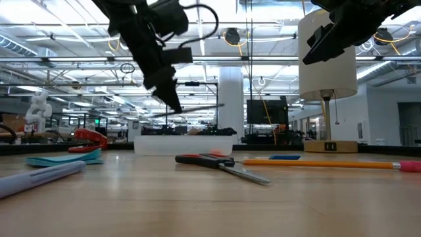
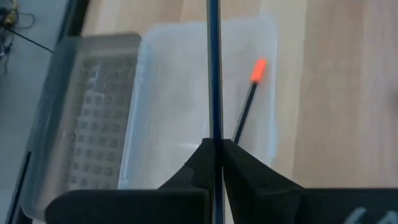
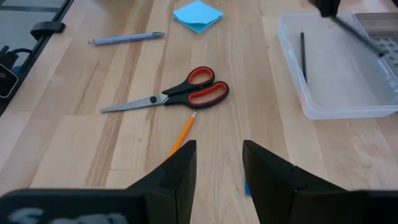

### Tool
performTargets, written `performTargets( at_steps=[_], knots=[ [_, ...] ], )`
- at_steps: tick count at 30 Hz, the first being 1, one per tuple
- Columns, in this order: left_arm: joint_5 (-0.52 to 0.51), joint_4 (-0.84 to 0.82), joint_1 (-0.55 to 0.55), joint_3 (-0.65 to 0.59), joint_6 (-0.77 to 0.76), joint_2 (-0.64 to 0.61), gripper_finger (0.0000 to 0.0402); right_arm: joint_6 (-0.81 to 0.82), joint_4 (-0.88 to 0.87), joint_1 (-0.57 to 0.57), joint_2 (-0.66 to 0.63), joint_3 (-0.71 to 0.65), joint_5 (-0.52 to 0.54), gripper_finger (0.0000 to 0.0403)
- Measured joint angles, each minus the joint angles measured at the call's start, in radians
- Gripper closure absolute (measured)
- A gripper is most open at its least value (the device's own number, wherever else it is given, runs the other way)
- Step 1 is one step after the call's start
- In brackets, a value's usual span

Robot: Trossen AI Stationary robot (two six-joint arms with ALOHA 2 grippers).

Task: Pack school essentials
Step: Put the blue pencil into the black supply box

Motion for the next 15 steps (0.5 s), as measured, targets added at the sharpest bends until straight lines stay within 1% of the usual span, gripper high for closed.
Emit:
performTargets(
  at_steps=[5, 8, 11, 15],
  knots=[
    [-0.101, 0.002, 0.000, -0.004, 0.006, 0.042, 0.0380, -0.018, 0.000, 0.000, 0.000, 0.000, 0.000, 0.0277],
    [-0.098, 0.001, 0.003, -0.004, 0.015, 0.055, 0.0380, -0.026, 0.000, 0.000, 0.000, 0.000, 0.000, 0.0277],
    [-0.070, -0.002, 0.002, -0.004, 0.023, 0.061, 0.0380, -0.027, 0.000, 0.000, 0.000, 0.000, 0.000, 0.0277],
    [-0.070, 0.004, 0.002, -0.004, 0.024, 0.061, 0.0380, -0.030, 0.000, 0.000, 0.000, 0.000, 0.000, 0.0277]
  ],
)
